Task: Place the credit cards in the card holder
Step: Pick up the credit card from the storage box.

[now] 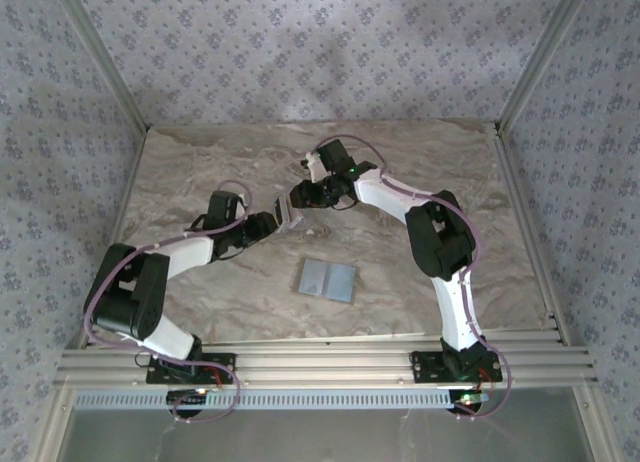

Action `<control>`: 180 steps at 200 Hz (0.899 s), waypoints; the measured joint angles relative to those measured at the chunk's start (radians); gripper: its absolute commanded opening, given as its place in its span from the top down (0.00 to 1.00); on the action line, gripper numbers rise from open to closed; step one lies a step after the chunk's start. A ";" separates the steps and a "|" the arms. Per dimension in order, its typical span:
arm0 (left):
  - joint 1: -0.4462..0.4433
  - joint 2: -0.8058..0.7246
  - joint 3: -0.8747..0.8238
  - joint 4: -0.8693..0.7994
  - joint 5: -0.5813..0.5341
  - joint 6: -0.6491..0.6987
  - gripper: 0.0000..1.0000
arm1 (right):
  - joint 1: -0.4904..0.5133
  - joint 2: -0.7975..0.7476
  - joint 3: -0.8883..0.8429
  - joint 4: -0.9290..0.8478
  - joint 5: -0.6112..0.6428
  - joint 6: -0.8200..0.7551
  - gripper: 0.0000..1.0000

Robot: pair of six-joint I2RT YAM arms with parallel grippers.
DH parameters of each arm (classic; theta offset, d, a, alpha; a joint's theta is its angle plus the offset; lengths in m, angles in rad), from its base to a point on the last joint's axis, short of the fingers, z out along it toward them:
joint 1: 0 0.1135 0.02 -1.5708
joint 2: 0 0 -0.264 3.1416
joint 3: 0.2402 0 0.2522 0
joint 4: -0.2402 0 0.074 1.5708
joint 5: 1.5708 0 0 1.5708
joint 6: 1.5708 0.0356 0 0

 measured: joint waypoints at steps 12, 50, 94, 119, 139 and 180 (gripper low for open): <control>0.000 0.022 0.014 0.012 0.010 0.000 0.49 | 0.000 0.000 -0.003 0.000 -0.004 0.003 0.62; 0.000 0.069 0.034 0.041 0.026 -0.003 0.49 | -0.002 0.000 -0.005 0.000 -0.011 0.009 0.65; -0.001 0.091 0.035 0.048 0.034 -0.003 0.50 | -0.004 0.000 -0.006 -0.001 -0.010 0.010 0.71; -0.001 0.095 0.035 0.055 0.037 -0.003 0.50 | -0.004 0.000 -0.006 -0.001 -0.010 0.010 0.75; -0.001 0.096 0.035 0.056 0.038 -0.003 0.50 | -0.004 0.000 -0.006 -0.001 -0.007 0.010 0.78; -0.001 0.098 0.035 0.059 0.040 -0.003 0.50 | -0.006 -0.014 -0.018 -0.001 0.007 0.010 0.88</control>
